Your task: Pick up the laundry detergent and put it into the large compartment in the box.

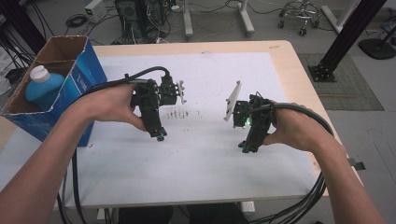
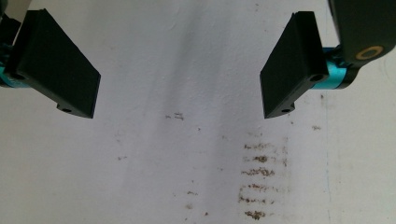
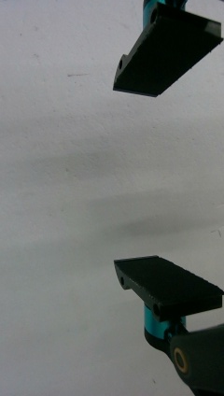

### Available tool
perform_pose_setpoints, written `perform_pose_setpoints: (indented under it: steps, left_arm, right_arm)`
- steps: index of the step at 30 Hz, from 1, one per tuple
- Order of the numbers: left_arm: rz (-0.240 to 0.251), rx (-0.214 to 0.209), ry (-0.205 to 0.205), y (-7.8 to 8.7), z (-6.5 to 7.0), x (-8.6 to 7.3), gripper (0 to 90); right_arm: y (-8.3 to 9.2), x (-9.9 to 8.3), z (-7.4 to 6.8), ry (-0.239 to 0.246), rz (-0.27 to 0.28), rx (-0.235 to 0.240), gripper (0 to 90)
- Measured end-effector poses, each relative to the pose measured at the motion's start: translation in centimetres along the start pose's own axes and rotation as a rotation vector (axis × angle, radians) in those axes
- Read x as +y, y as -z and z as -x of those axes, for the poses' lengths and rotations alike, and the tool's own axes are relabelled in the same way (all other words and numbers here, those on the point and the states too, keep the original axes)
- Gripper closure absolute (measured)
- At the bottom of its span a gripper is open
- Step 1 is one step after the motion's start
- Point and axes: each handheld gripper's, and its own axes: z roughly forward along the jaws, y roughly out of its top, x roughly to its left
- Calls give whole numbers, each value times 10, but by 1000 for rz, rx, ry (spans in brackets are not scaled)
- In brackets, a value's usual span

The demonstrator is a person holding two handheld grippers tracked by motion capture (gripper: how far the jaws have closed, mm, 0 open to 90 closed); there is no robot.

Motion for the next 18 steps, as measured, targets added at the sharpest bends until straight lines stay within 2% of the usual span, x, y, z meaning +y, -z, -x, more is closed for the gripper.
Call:
perform_pose_setpoints:
  steps: [18]
  left_arm:
    - [20,2,6,5,2,-4,123]
  right_arm:
    - [1,0,-1,5,-3,-7,115]
